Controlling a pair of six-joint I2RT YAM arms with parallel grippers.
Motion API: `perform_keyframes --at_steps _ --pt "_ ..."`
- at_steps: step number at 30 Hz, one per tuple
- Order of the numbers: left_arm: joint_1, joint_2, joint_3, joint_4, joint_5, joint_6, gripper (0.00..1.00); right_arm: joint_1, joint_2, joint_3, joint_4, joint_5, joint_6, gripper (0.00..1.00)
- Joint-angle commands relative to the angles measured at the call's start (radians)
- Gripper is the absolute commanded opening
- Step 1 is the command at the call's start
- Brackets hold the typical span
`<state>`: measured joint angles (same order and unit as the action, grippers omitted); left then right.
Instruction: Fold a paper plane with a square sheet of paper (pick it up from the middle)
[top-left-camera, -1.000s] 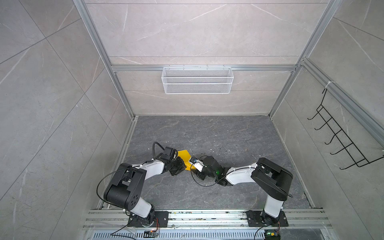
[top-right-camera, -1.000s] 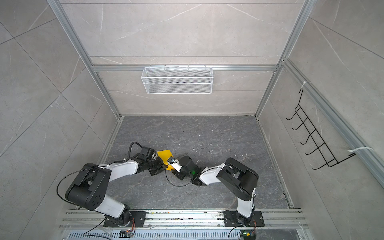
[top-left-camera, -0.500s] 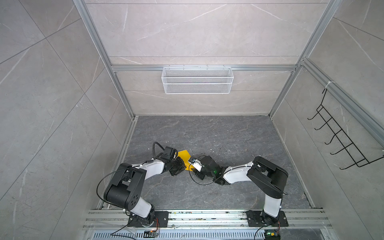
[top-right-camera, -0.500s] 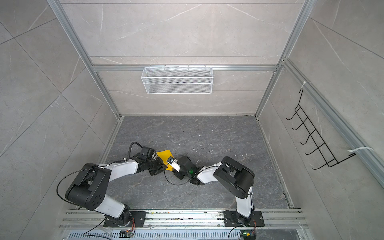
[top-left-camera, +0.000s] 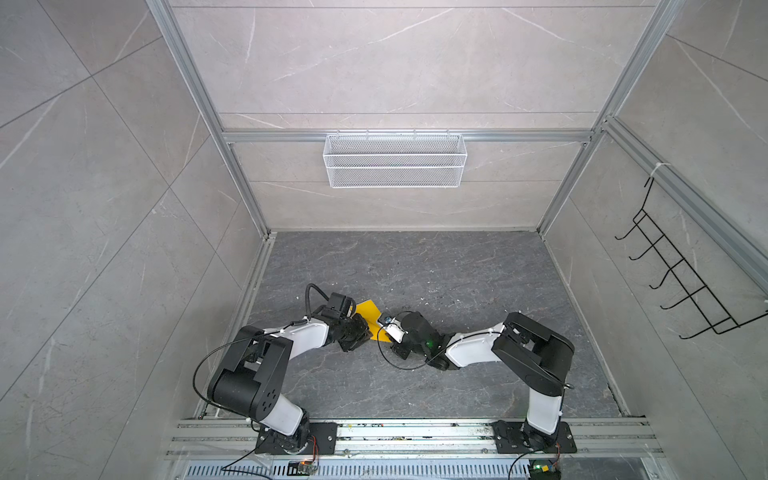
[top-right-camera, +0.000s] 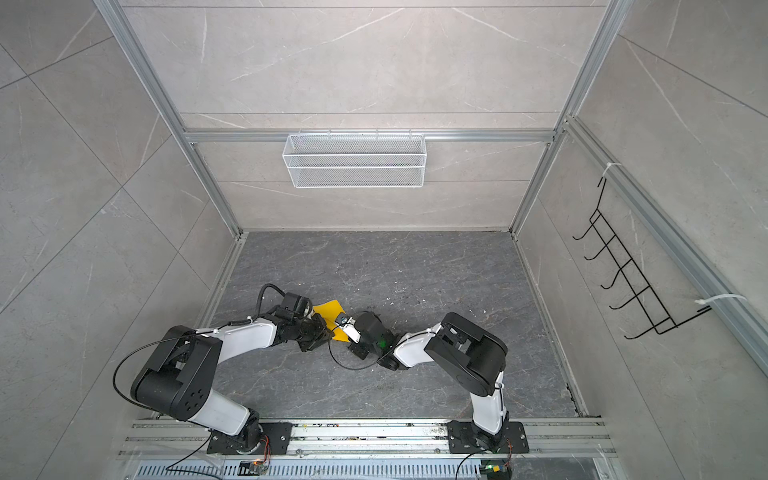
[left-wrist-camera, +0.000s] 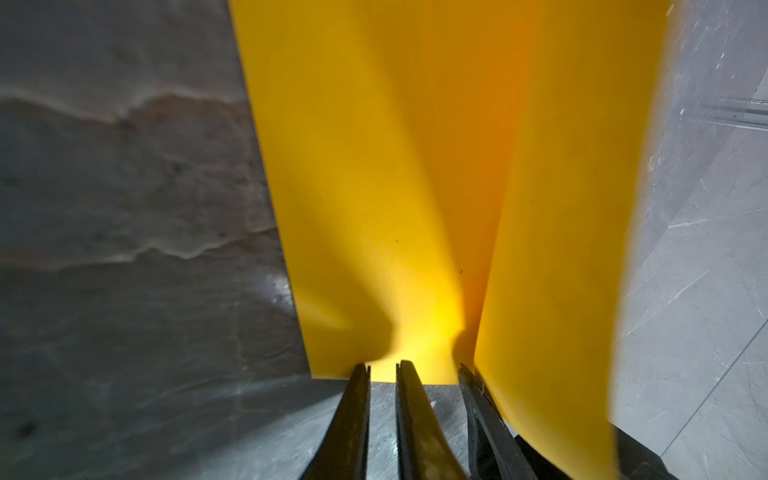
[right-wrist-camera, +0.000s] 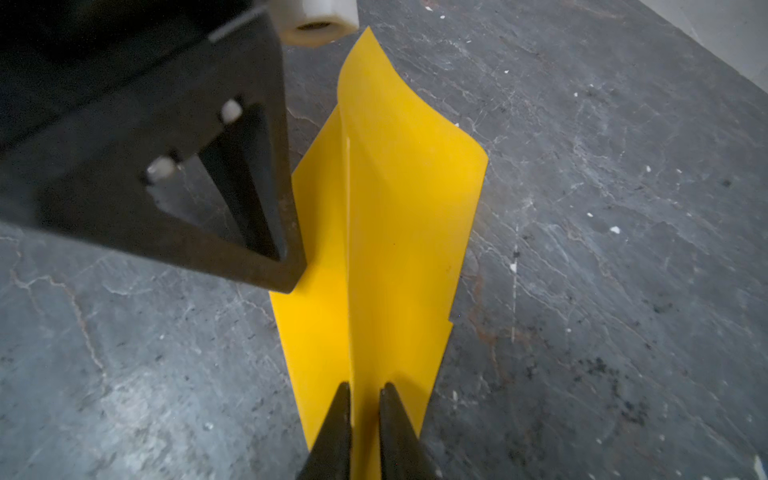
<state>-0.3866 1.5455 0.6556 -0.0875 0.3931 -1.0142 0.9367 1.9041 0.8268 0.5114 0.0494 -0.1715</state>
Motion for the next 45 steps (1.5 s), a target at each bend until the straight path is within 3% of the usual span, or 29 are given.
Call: perform_keyframes --at_steps 1,9,16,25,45 --pt "-0.003 -0.003 0.026 -0.042 -0.014 0.016 0.18 0.002 0.012 0.011 -0.011 0.000 0.027 0.13" --pt "-0.003 -0.047 0.038 -0.059 -0.016 0.028 0.19 -0.020 -0.005 0.014 -0.040 -0.121 0.107 0.01" --pt "-0.001 -0.129 0.031 -0.062 -0.029 0.031 0.21 -0.059 -0.019 0.004 -0.039 -0.277 0.260 0.00" --pt "-0.004 -0.110 -0.022 -0.009 -0.016 0.005 0.20 -0.090 0.002 0.008 -0.005 -0.419 0.423 0.00" --pt "-0.005 -0.050 -0.044 -0.015 -0.020 0.014 0.19 -0.133 0.081 0.050 0.002 -0.554 0.575 0.00"
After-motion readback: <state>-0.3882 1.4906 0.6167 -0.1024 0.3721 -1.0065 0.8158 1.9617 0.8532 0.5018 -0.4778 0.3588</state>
